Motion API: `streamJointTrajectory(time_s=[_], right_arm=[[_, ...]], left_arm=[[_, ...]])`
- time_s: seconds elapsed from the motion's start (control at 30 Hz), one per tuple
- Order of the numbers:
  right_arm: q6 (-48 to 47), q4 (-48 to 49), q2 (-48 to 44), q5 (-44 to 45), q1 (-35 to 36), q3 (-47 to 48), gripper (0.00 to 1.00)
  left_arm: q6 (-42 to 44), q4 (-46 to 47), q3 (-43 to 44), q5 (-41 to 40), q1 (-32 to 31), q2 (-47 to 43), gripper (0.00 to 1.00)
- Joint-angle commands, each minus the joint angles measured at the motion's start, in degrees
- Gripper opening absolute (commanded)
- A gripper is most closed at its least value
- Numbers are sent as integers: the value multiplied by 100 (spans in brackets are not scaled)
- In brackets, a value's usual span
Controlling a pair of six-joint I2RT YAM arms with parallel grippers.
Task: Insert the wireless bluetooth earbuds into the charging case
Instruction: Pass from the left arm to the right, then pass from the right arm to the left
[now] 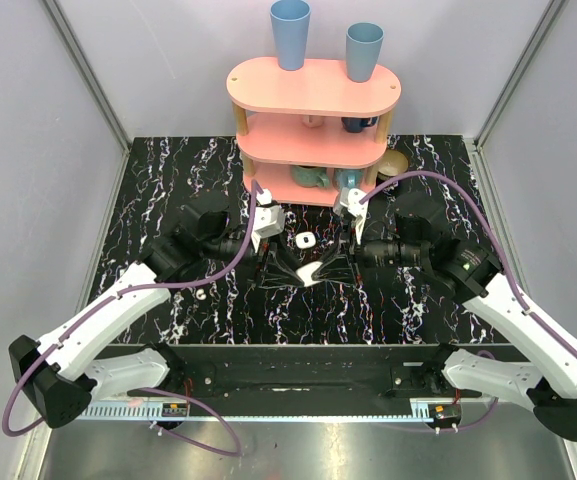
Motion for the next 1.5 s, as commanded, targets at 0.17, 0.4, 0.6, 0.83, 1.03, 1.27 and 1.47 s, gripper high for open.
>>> streamJointTrajectory(time_s=[0.17, 0.4, 0.6, 0.83, 1.03, 1.27, 1.47], right_arm=[[-22, 180, -170, -187, -6, 119, 1], [66, 557, -574, 427, -6, -162, 0], [514, 1330, -1005, 1025, -6, -540, 0], [1331, 2998, -1427, 1202, -15, -1190, 0], [1832, 4124, -1533, 1053, -6, -1700, 0], [1947, 4645, -1656, 1114, -6, -1991, 0], [1947, 4645, -1621, 1106, -15, -2000, 0]], left_arm=[[-28, 404, 220, -134, 8, -111, 17], [-616, 1484, -420, -1064, 78, -576, 99], [-1960, 4067, -1703, -1610, 473, -1359, 99], [-3251, 6955, -2662, -2146, 482, -1298, 99], [-4035, 8557, -2733, -2227, 316, -588, 99], [-4651, 9949, -2838, -2314, 140, 64, 99], [-4792, 10090, -2707, -2121, 78, 258, 91]])
